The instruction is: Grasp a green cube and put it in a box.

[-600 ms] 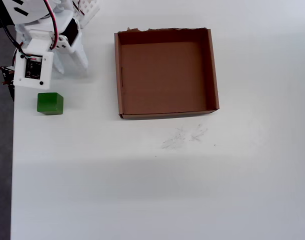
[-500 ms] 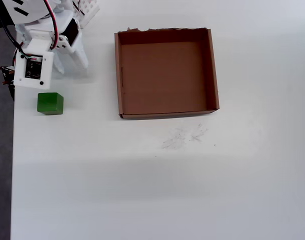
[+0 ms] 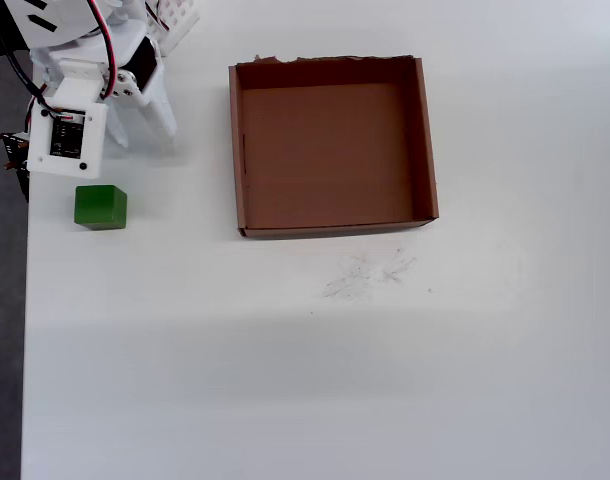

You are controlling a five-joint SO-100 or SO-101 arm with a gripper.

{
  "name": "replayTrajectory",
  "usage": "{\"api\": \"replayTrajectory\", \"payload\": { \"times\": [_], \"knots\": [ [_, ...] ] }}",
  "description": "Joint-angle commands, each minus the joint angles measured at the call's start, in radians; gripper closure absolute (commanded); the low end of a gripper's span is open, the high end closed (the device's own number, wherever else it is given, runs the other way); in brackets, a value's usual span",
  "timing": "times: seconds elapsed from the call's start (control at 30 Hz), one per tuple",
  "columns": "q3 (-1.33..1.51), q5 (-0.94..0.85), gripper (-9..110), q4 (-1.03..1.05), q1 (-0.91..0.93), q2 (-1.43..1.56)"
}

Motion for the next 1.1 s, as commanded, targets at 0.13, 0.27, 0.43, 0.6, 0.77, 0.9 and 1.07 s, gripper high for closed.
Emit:
{"api": "replayTrajectory", "payload": {
  "times": [0.13,0.27,0.43,0.6,0.77,0.9,1.07],
  "knots": [
    [-0.006,0.008,80,0.009,0.008,-0.009],
    [-0.006,0.008,80,0.009,0.008,-0.009],
    [-0.006,0.008,80,0.009,0.008,-0.009],
    [-0.006,0.008,80,0.009,0.008,-0.009],
    [-0.005,0.008,81,0.009,0.014,-0.009],
    [-0.005,0.008,79,0.009,0.029,-0.009],
    [-0.015,-0.003,77,0.005,0.052,-0.011]
  ]
}}
